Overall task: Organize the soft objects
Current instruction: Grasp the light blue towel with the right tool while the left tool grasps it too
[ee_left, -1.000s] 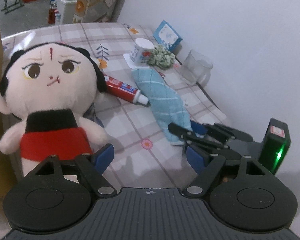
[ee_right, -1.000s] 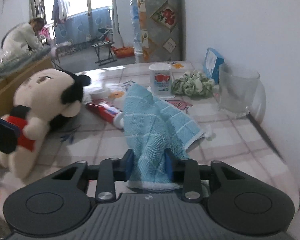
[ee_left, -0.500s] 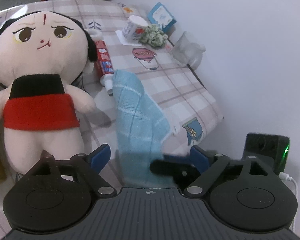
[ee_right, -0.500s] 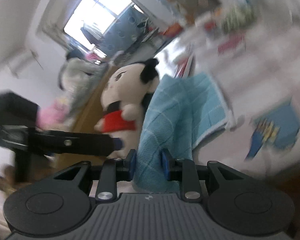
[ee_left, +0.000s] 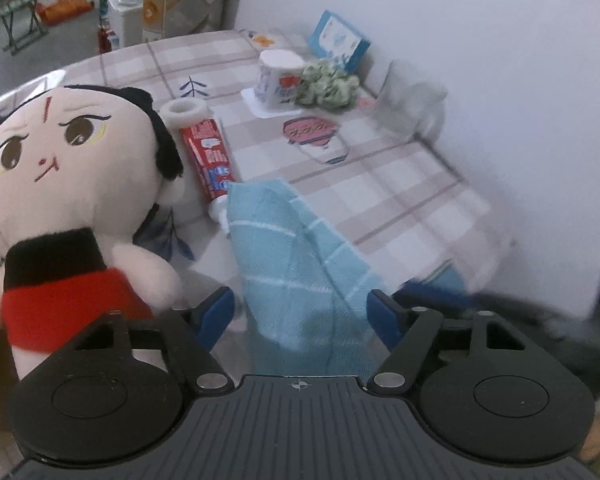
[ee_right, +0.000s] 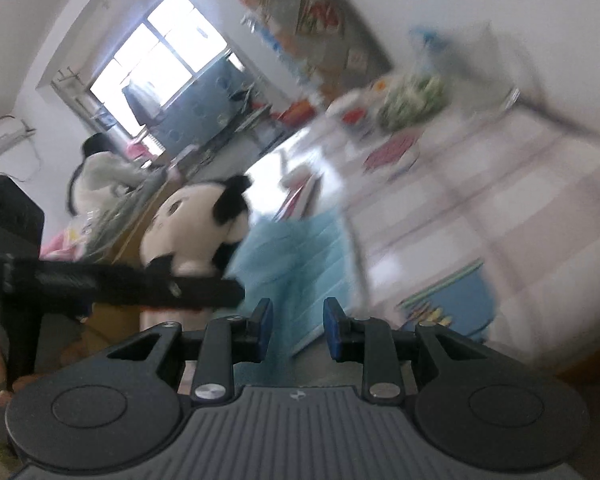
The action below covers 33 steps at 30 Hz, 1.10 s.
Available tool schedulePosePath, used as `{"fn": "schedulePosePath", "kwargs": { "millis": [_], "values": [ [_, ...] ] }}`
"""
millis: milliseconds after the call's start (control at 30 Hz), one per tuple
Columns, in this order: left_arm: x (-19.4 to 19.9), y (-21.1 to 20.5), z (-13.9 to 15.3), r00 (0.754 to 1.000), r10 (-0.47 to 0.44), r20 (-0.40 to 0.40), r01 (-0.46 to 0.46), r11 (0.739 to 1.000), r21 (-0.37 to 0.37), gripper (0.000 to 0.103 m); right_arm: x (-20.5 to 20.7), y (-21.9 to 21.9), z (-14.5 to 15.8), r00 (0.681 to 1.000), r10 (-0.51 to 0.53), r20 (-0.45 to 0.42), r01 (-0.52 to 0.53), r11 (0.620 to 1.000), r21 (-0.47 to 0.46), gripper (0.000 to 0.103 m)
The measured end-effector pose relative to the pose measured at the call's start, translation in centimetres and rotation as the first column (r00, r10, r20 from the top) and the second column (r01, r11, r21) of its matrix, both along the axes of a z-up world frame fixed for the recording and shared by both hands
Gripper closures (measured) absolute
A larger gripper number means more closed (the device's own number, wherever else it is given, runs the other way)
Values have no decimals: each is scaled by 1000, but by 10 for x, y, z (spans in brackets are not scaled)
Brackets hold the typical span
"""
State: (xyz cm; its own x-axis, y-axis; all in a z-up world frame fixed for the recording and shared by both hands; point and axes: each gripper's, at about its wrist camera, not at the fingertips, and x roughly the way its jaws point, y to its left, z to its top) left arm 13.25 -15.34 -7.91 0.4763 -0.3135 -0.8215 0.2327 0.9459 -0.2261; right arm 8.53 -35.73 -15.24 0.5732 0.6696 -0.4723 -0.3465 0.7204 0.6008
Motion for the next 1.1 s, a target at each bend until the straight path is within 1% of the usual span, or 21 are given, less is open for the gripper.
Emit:
{"fn": "schedulePosePath", "kwargs": {
  "millis": [100,167,233,267,300,367,433,567,633,733,833,867,900,933,1100],
  "values": [
    [6,-7,-8,1000,-11,-16,11,1000,19,31,-1,-9,4,996,-58,62,61,997,-46,33],
    [10,-9,-12,1000,-5,-17,6,999,39,32,-1,-15,4,993,-89,74,93,994,-61,31],
    [14,-13,-16,1000,10,-24,-8,997,75,44,1,-19,4,992,-94,86,100,993,-67,31],
    [16,-13,-19,999,23,-28,-20,996,93,54,1,-20,3,992,-91,88,98,992,-76,31],
    [18,-13,-21,999,34,-36,-30,994,102,60,3,-20,3,992,-89,91,98,991,-92,31],
    [19,-10,-23,998,45,-48,-40,995,92,62,6,-17,2,990,-85,110,99,987,-127,31],
    [21,-8,-22,996,61,-57,-57,996,75,63,11,-13,0,990,-71,118,88,985,-146,31],
    [24,-3,-25,992,82,-91,-79,996,35,62,10,-2,1,991,-3,131,27,982,-184,31],
    [26,0,-26,990,97,-106,-97,995,7,62,10,4,0,992,39,117,-18,984,-177,31],
    [28,4,-26,986,111,-128,-115,993,-23,61,11,9,-2,992,92,87,-80,987,-136,31],
    [29,7,-25,982,111,-155,-122,991,-61,54,10,8,-5,991,118,64,-114,991,-66,31],
    [30,8,-25,980,110,-164,-123,990,-72,51,9,9,-5,990,124,63,-121,991,-55,31],
    [31,9,-25,979,109,-173,-124,989,-80,46,7,11,-4,989,128,70,-124,991,-57,31],
    [31,9,-25,978,107,-178,-124,989,-84,45,4,13,-4,988,132,81,-127,990,-66,31],
    [31,9,-21,978,100,-181,-116,990,-80,42,-5,25,0,978,155,140,-141,984,-110,30]
  ]
}}
